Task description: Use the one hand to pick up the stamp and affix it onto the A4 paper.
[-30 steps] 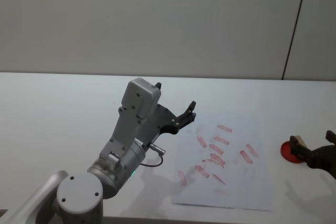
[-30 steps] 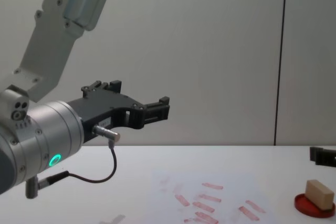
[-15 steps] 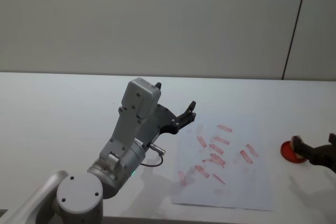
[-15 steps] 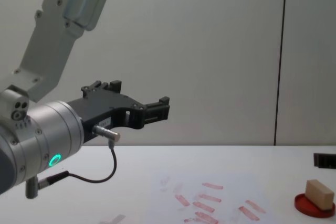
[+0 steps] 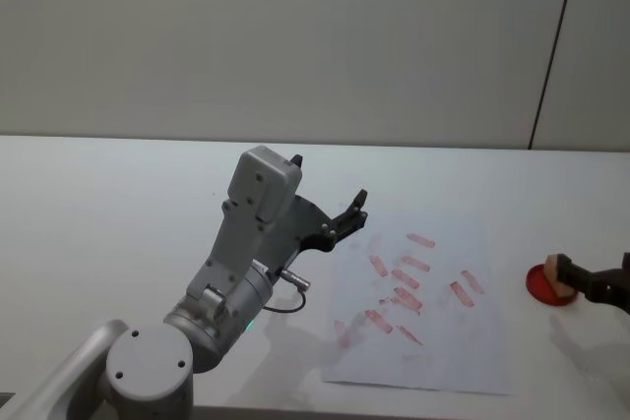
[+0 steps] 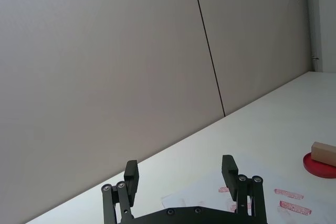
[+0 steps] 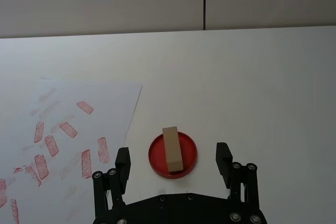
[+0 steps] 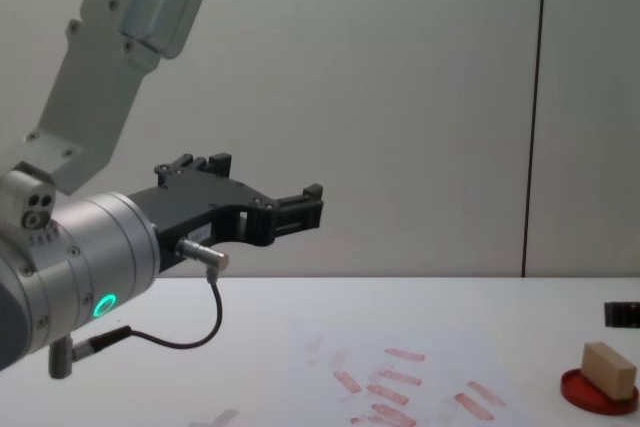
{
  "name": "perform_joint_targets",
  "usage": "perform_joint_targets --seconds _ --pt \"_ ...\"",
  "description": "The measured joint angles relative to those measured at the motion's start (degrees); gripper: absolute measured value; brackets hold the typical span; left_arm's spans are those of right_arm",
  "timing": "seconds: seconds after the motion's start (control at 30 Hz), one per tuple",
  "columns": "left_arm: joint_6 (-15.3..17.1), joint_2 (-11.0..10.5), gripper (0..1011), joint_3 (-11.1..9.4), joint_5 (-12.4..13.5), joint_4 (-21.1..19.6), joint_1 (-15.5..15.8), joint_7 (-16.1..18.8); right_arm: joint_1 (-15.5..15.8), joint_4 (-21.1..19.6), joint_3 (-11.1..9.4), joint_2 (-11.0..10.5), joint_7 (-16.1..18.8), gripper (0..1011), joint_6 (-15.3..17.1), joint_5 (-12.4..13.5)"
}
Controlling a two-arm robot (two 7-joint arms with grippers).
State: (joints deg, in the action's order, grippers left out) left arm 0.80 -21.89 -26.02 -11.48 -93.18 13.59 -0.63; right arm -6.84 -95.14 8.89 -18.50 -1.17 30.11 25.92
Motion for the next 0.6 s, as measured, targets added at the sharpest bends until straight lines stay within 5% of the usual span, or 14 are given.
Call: perform_joint_targets --seconds 0.6 --pt "0.00 0.00 1002 0.00 0.00 0.00 0.00 0.00 -5.15 6.49 0.09 1.82 1.21 1001 2.60 -0.28"
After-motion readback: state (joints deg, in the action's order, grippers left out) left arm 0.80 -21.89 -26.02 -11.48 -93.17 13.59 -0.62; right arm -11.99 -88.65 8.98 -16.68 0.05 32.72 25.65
